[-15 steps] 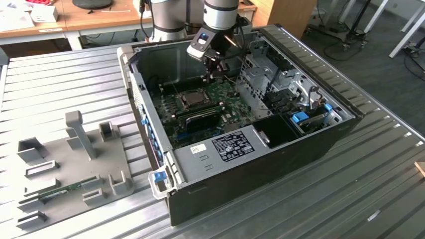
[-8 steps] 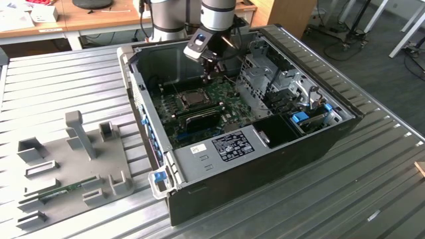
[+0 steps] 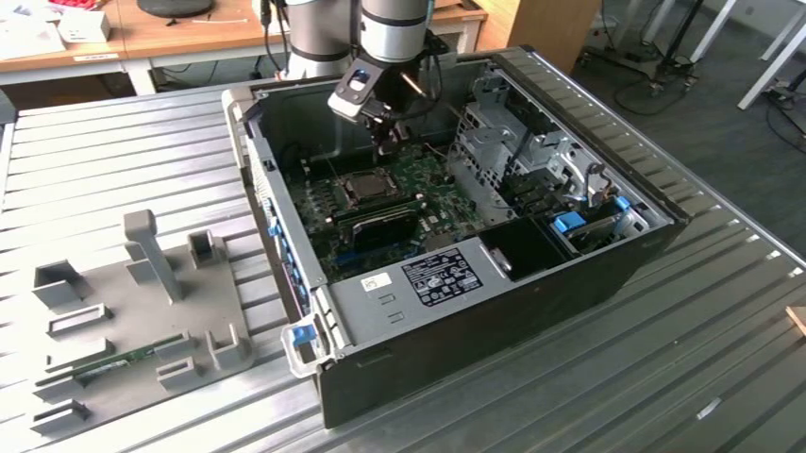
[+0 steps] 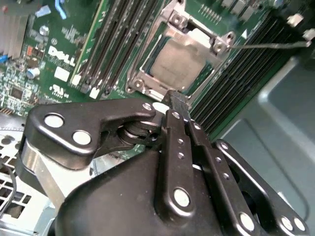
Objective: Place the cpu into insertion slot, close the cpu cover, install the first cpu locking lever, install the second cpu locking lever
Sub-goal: 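Close the cpu cover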
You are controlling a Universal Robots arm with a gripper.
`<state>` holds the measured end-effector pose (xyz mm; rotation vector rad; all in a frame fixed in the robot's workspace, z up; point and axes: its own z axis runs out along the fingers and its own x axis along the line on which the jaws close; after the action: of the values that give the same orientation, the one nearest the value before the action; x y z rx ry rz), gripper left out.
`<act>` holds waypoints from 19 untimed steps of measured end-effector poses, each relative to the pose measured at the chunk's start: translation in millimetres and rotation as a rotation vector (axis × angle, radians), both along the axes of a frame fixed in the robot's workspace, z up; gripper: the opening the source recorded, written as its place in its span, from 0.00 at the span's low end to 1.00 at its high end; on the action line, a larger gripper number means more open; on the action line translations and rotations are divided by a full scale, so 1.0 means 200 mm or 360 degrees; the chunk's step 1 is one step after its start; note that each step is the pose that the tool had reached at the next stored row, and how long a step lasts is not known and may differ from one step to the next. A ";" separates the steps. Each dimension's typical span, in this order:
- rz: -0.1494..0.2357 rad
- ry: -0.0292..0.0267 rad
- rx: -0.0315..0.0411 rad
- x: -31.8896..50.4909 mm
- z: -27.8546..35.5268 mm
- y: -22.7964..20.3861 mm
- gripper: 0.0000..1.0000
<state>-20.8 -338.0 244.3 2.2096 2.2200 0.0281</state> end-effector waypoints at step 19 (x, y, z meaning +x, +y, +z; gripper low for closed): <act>0.0000 0.00000 0.0000 -0.092 -0.016 0.000 0.11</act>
<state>-39.2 -338.0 241.1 2.2095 2.2203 0.0282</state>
